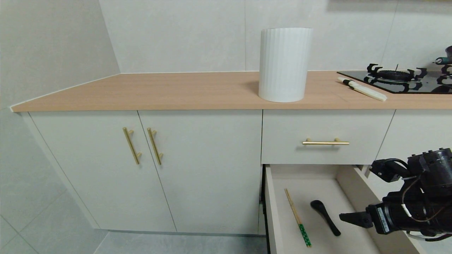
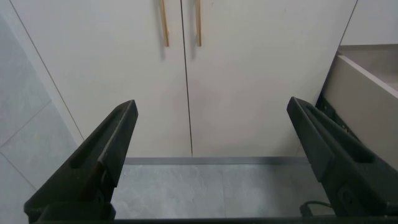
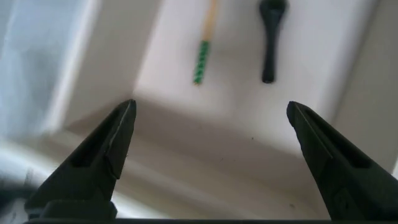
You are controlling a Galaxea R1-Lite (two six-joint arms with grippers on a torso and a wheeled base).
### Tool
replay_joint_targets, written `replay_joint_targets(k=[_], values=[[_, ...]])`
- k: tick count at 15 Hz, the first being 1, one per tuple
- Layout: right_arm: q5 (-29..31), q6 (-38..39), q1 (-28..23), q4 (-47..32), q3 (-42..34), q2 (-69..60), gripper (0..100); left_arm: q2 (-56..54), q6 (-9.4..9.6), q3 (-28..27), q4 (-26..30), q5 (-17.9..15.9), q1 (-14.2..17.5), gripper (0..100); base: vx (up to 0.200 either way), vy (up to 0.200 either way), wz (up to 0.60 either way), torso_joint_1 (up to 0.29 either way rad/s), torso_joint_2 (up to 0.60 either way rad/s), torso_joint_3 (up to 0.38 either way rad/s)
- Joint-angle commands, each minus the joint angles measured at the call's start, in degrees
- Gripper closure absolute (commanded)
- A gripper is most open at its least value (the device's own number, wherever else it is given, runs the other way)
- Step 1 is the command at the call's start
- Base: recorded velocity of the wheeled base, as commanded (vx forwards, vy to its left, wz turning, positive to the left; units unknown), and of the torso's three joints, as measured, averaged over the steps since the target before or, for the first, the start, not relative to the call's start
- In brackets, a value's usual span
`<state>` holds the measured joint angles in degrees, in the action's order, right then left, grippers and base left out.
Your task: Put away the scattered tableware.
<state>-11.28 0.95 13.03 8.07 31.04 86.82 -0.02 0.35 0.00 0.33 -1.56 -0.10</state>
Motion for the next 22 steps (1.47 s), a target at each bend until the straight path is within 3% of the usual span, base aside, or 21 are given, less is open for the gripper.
replay_joint_targets(k=[1, 7, 9, 13, 17, 22], values=[[-0.15, -1.39, 1.56, -1.92, 0.08, -4.29, 0, 0.02, 0.00, 0.00, 0.02, -0.02, 0.01, 0, -0.200, 0.000, 0.00, 0.002, 0.01, 0.002], [-0.50, -7.98, 4.81, -7.89, -1.77, -4.03, 0, 0.02, 0.00, 0.00, 0.02, -0.02, 0.01, 0, -0.200, 0.000, 0.00, -0.001, 0.00, 0.002], [-0.50, -11.59, 5.86, -12.90, -1.68, -2.71, 0, 0.02, 0.09, 0.00, 0.02, -0.02, 0.01, 0, 0.000, 0.000, 0.00, 0.000, 0.00, 0.000], [0.99, -10.71, 7.36, -13.52, -0.10, 4.41, 0, 0.02, 0.09, 0.00, 0.02, -0.02, 0.01, 0, 0.000, 0.000, 0.00, 0.000, 0.00, 0.000], [10.49, 5.11, 9.56, -13.70, 5.88, 13.37, 0, 0.02, 0.09, 0.00, 0.02, -0.02, 0.01, 0, 0.000, 0.000, 0.00, 0.000, 0.00, 0.000], [13.83, 15.57, 11.14, -15.28, 11.59, 17.50, 0, 0.02, 0.09, 0.00, 0.02, -0.02, 0.01, 0, 0.000, 0.000, 0.00, 0.000, 0.00, 0.000]])
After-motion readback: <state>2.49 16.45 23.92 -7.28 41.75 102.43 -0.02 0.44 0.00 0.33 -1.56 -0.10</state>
